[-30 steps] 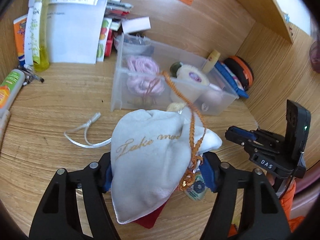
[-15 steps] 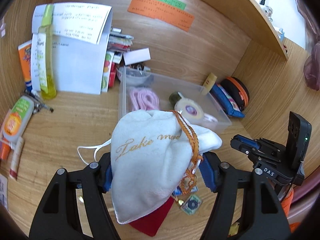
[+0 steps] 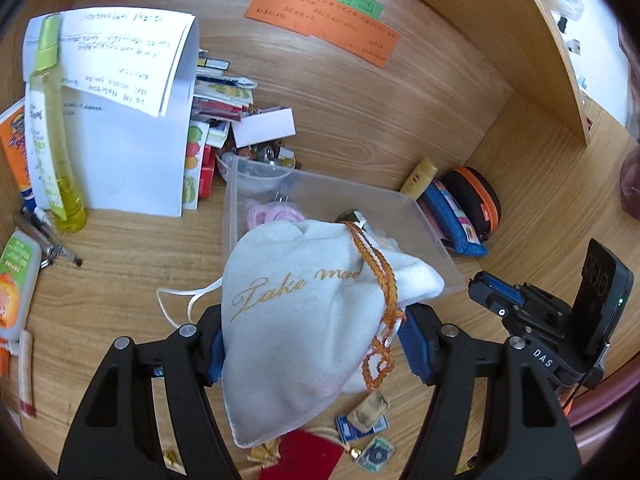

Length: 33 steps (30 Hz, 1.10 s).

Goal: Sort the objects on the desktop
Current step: 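Carry the white pouch and black clip over the clear box with both tools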

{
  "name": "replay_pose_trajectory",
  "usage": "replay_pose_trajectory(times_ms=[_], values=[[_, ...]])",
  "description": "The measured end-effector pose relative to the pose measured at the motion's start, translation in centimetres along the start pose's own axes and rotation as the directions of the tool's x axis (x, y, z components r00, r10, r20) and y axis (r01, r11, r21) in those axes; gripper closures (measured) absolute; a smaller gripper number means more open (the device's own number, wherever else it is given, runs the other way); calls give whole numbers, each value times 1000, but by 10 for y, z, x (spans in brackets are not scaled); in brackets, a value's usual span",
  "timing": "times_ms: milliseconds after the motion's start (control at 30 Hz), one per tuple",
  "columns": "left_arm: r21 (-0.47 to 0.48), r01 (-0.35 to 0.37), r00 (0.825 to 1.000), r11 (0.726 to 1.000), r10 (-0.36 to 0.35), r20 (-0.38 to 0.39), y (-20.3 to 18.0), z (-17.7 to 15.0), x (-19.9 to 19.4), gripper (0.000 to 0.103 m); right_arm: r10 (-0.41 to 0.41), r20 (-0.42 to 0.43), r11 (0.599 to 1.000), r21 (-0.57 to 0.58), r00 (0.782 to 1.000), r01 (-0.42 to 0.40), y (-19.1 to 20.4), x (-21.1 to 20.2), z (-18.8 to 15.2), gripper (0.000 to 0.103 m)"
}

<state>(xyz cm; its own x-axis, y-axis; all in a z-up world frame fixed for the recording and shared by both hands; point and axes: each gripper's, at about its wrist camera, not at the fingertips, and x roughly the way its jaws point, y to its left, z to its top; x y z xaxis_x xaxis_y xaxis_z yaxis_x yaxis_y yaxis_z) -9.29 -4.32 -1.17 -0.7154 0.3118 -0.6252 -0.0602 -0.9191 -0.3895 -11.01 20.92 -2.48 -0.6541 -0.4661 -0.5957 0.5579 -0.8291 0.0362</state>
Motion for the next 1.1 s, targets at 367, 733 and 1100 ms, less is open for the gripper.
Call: replay_pose_trajectory(times_ms=[367,733,1100], values=[[28,-29,999,999,29,17,-1,46,26,35,-22,-11,1000,-2,1000,22,-9,25,26,86],[82,-12,999,997,8,41,-17,82,40,35,-30,-21,999,12,999,31,-18,45,43,86],[87,-65,989,994,76,-130,9,47,86,35,-38,-76,999,25,996,40,-21,70,40,86]])
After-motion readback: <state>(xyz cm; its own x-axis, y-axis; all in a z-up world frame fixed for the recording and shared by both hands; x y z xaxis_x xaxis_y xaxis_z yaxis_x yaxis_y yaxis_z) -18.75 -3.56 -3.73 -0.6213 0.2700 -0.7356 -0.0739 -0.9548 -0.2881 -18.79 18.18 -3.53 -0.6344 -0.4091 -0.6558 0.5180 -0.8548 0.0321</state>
